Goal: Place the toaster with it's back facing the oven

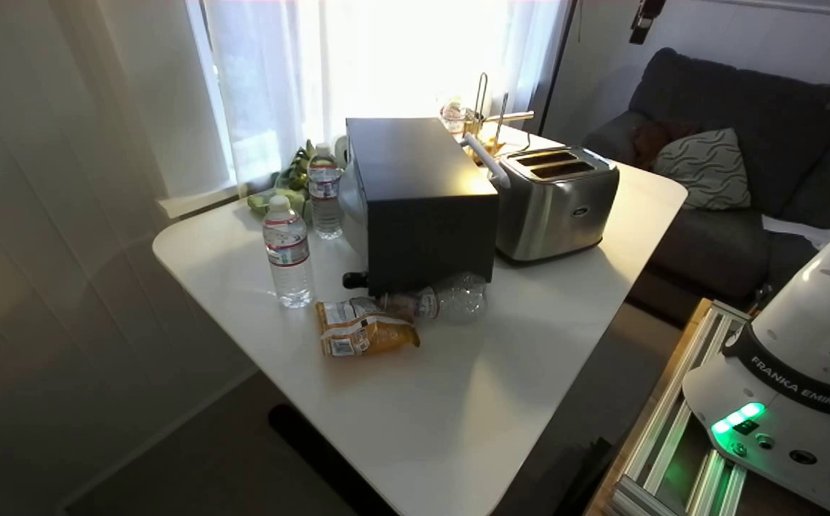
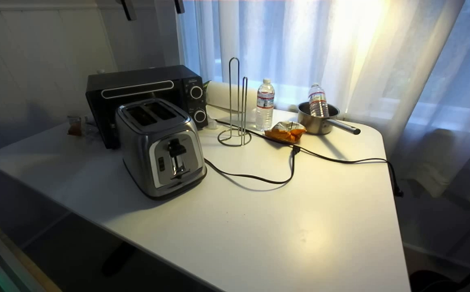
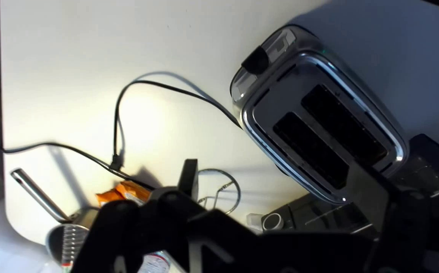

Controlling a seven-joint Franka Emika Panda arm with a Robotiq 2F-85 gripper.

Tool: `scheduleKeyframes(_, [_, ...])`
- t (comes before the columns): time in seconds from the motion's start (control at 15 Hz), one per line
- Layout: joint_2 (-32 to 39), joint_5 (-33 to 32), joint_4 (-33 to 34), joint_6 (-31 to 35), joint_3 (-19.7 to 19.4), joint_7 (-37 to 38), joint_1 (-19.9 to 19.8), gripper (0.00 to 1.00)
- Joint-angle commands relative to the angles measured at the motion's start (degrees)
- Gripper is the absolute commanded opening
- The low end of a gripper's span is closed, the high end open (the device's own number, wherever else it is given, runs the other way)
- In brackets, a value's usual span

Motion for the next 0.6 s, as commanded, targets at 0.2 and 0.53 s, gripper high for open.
scheduleKeyframes(0.2, [1.39,-6.09,7.81,-14.54,-3.7,11.68,-1.66,1.0])
scheduleKeyframes(0.53, [0.34,-5.45,6.51,-12.96,-5.24,10.92,0.02,1.0])
